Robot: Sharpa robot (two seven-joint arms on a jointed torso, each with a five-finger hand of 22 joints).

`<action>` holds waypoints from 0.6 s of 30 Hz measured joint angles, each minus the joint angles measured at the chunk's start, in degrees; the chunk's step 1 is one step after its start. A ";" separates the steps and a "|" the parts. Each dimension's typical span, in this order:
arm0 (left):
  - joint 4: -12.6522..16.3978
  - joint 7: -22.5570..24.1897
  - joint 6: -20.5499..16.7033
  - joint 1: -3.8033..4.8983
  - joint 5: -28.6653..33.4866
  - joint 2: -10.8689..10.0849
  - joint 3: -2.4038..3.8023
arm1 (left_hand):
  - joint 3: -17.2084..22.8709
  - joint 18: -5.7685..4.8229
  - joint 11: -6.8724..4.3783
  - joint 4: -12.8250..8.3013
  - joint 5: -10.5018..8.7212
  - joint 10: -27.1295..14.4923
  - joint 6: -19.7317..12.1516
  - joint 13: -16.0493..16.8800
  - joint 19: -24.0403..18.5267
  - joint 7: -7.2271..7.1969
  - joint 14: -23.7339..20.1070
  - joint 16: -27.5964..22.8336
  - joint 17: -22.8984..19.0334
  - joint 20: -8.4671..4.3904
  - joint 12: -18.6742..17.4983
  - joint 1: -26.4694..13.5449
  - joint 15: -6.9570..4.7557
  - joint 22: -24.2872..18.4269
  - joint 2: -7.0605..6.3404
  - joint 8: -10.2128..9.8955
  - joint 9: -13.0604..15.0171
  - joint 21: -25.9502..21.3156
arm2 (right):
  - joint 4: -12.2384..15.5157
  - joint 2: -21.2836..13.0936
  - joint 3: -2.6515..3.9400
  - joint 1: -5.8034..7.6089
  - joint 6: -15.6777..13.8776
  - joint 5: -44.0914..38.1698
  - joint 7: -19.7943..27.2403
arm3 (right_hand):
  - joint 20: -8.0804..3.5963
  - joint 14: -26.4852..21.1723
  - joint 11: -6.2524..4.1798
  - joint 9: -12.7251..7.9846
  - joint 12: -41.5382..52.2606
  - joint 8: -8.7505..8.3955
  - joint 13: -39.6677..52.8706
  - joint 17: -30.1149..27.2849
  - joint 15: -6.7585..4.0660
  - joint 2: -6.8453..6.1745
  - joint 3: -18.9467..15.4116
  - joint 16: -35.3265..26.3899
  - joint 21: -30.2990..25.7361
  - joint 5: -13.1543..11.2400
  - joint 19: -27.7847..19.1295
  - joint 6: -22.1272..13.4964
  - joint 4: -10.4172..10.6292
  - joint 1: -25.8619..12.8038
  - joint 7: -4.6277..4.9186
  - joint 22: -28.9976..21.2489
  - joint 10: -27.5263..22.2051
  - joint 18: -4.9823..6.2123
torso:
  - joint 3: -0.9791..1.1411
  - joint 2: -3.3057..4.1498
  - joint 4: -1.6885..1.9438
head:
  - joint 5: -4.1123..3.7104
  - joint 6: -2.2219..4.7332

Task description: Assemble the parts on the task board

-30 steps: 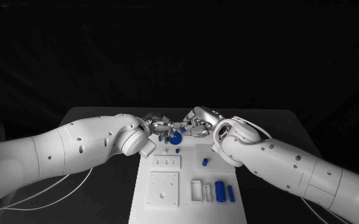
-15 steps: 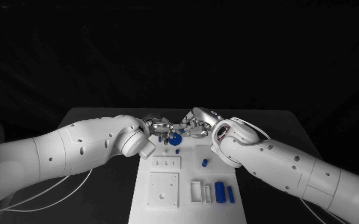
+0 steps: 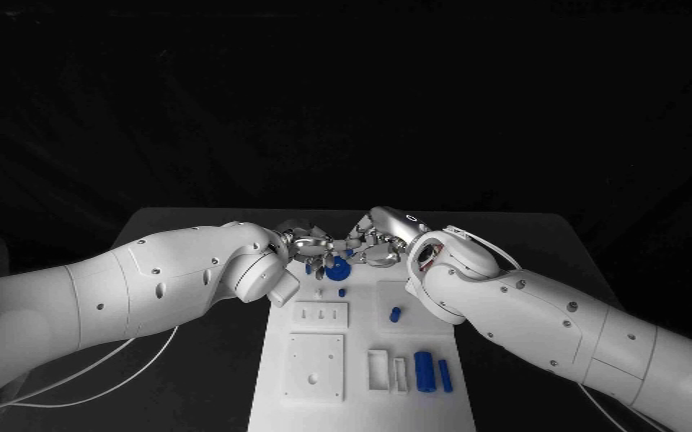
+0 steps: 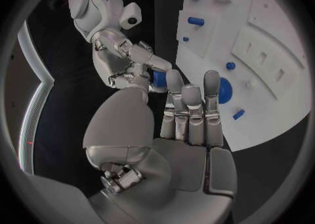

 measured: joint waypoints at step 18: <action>-0.07 0.02 0.06 -0.07 0.09 0.21 -0.07 | -1.67 0.00 0.01 -7.23 7.14 -0.01 0.00 -0.08 0.21 0.00 0.00 0.00 -0.13 -0.22 0.00 2.36 0.00 1.07 6.59 -0.02 -1.65 -0.89 | -0.38 0.64 -0.13 0.06 0.17 0.00 0.01 | 0.00 0.00 0.01 -0.03 0.00 -0.02 0.00 0.00 0.01 0.00 -0.07 0.00 0.00 0.00 0.00 0.00 -0.08 0.00 0.00 0.00 0.01 0.00 | 0.00 0.01 0.00 | -0.13 0.04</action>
